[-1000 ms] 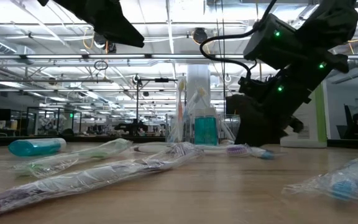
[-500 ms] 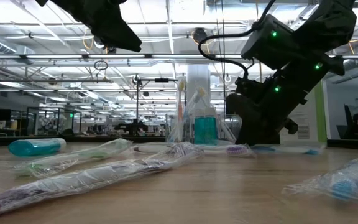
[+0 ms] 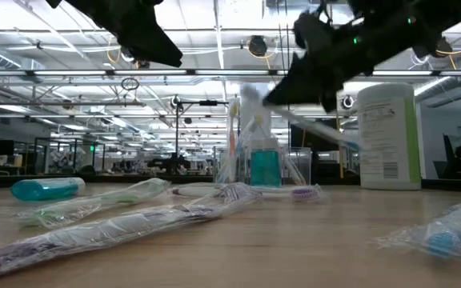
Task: Pick & Place toothbrushing station
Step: Put the top blue toothbrush into the transparent organizer
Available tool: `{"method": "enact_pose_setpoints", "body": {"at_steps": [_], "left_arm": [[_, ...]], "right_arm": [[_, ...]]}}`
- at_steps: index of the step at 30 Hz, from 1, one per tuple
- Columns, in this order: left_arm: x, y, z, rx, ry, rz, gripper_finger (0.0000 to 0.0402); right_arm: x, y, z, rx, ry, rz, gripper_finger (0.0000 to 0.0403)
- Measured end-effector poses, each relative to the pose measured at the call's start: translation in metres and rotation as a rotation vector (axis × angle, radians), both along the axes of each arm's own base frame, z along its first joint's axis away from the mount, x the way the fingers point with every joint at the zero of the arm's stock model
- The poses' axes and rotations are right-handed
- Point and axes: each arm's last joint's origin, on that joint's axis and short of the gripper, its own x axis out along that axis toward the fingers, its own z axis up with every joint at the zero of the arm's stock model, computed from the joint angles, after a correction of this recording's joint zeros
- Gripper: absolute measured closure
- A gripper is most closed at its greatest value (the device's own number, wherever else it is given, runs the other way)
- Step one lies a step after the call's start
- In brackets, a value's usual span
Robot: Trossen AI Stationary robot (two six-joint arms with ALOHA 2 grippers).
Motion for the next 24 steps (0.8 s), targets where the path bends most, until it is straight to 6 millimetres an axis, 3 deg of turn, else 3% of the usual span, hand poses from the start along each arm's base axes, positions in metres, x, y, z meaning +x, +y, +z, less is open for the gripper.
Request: {"method": "enact_pose_setpoints", "body": {"at_steps": [8,12,18,24], "left_arm": [[0.0,0.001,0.0,0.014,-0.002,0.035,0.0176],[0.0,0.001,0.0,0.014,-0.002,0.035,0.0176],[0.0,0.001,0.0,0.015,-0.003,0.035,0.0176],[0.0,0.001,0.0,0.015,-0.002,0.035,0.0176]], "right_arm": [[-0.01,-0.026,0.055,-0.483,-0.139,-0.252,0.0402],[-0.01,-0.043,0.071,-0.585,-0.211,-0.329,0.0402],[-0.005,-0.076,0.067,-0.599,-0.225,-0.419,0.0402],[0.005,-0.101,0.041,-0.576,-0.166,-0.488,0.0402]]}}
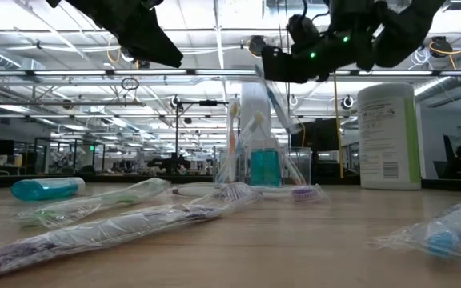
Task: Pick & Place toothbrushing station
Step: Put the top blue toothbrush into the transparent organizer
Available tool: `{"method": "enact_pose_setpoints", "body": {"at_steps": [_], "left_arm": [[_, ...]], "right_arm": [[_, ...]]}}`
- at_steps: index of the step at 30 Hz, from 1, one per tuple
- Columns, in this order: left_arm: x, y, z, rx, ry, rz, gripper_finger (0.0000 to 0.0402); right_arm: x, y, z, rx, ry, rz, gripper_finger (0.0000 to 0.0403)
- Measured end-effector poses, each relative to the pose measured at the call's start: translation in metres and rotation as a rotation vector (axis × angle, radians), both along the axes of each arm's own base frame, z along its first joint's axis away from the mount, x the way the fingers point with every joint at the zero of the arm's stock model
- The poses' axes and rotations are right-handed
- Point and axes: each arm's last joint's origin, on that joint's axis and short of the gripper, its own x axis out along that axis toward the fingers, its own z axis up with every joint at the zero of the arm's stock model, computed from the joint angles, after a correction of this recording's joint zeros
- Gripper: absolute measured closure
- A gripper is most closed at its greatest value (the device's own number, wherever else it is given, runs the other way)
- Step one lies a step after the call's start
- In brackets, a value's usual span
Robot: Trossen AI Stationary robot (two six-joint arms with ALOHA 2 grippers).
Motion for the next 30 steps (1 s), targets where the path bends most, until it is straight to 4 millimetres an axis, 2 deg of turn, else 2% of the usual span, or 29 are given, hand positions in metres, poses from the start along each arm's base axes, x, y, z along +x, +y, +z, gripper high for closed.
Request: {"method": "enact_pose_setpoints", "body": {"at_steps": [6,16,25,30], "left_arm": [[0.0,0.0,0.0,0.003,0.007,-0.002,0.0176],[-0.001,0.0,-0.001,0.005,0.018,-0.003,0.0176],[-0.001,0.0,-0.001,0.009,0.02,-0.006,0.0176],[-0.001,0.0,-0.001,0.009,0.02,-0.006,0.0176]], "right_arm": [[0.009,-0.015,-0.024,0.01,0.002,-0.049,0.0402],[0.018,-0.011,-0.058,0.04,0.118,-0.104,0.0403],[0.018,0.008,-0.062,0.034,0.152,-0.238,0.0403],[0.019,0.023,-0.063,0.038,0.143,-0.212,0.0403]]}}
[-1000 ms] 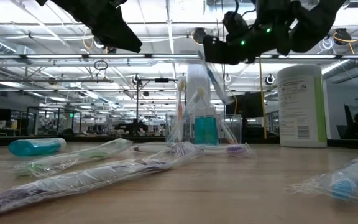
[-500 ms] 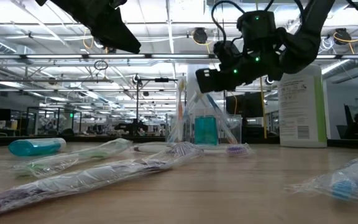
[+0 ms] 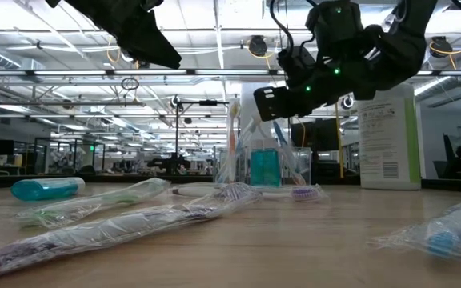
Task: Pick & Place toothbrushing station
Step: Put the top blue toothbrush into the transparent organizer, then put the bottom green toothbrush into the transparent organizer
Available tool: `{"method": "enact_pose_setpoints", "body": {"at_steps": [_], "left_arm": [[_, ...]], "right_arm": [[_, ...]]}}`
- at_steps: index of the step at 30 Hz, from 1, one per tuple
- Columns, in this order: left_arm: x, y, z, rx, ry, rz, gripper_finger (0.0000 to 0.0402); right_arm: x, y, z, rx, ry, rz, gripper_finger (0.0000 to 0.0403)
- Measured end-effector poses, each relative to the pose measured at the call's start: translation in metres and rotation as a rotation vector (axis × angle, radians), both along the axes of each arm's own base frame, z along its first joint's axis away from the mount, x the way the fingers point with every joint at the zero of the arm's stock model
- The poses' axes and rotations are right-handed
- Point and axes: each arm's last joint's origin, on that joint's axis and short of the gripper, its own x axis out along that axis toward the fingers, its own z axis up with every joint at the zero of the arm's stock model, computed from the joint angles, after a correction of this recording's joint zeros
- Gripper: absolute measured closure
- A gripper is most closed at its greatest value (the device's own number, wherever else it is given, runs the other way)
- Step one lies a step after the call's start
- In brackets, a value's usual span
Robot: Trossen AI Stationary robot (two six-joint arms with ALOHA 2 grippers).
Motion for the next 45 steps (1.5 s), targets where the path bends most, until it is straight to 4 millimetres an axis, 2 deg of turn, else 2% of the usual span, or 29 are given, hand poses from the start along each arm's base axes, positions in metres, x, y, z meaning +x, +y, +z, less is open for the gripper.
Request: {"method": "enact_pose_setpoints", "body": {"at_steps": [5,12,22,29,38,45], "left_arm": [[0.0,0.0,0.0,-0.001,0.001,0.001,0.0176],[0.0,0.0,-0.001,-0.004,0.009,0.002,0.0176],[-0.001,0.0,-0.001,-0.006,0.011,0.003,0.0176],[-0.001,0.0,-0.001,-0.007,0.012,0.003,0.0176],[-0.001,0.0,-0.001,-0.026,0.007,0.013,0.0176],[-0.001,0.0,-0.002,-0.054,0.007,0.027,0.0176]], "right_arm": [[-0.002,0.009,-0.004,0.001,0.032,-0.068,0.0403],[-0.003,0.018,-0.012,0.046,0.033,-0.037,0.0403],[-0.005,0.018,-0.019,0.075,0.061,-0.049,0.0401],[-0.005,0.018,-0.018,0.027,0.15,-0.037,0.0362],[-0.01,0.018,0.009,0.016,0.079,-0.031,0.0283],[-0.02,0.026,0.041,-0.025,0.06,0.004,0.0258]]}}
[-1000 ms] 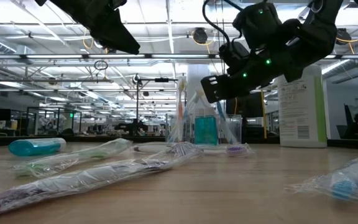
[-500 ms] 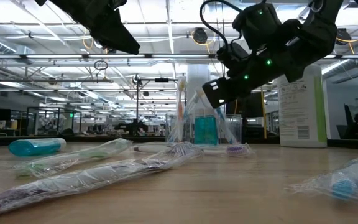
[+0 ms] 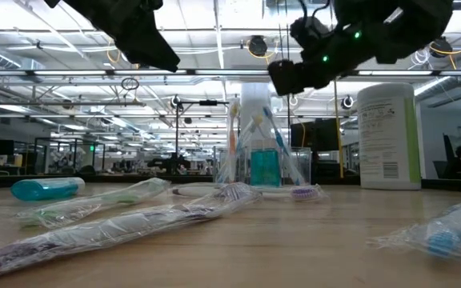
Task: Pick & Place toothbrushing station
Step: Put the bottom green toothbrush into the transparent organizer
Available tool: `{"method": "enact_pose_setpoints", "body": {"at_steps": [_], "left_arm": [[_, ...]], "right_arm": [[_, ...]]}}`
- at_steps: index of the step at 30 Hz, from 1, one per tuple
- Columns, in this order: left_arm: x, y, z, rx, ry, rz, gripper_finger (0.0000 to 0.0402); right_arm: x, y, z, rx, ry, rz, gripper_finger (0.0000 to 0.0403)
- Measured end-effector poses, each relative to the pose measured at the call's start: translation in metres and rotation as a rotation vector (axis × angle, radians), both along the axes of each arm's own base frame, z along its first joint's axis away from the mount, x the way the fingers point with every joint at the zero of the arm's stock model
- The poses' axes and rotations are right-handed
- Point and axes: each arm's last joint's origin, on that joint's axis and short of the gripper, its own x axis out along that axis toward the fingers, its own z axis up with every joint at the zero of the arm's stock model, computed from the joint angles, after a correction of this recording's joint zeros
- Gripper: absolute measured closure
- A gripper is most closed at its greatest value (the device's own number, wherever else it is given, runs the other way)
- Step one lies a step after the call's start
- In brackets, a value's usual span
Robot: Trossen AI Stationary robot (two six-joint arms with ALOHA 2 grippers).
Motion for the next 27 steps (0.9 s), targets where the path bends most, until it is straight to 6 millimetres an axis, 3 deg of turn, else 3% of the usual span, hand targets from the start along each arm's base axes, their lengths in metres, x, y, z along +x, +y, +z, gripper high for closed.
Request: {"method": "enact_pose_setpoints", "body": {"at_steps": [13,20,27], "left_arm": [[0.001,-0.011,0.0,-0.256,-0.054,-0.013,0.0176],[0.004,-0.035,-0.003,-0.365,-0.046,-0.05,0.0176],[0.009,-0.071,-0.025,-0.559,0.083,-0.021,0.0176]], "right_arm": [[-0.015,0.036,0.024,-0.058,0.072,0.138,0.0265],[-0.014,0.04,0.025,-0.059,0.064,0.21,0.0265],[-0.01,0.036,0.03,-0.064,0.021,0.323,0.0267]]}}
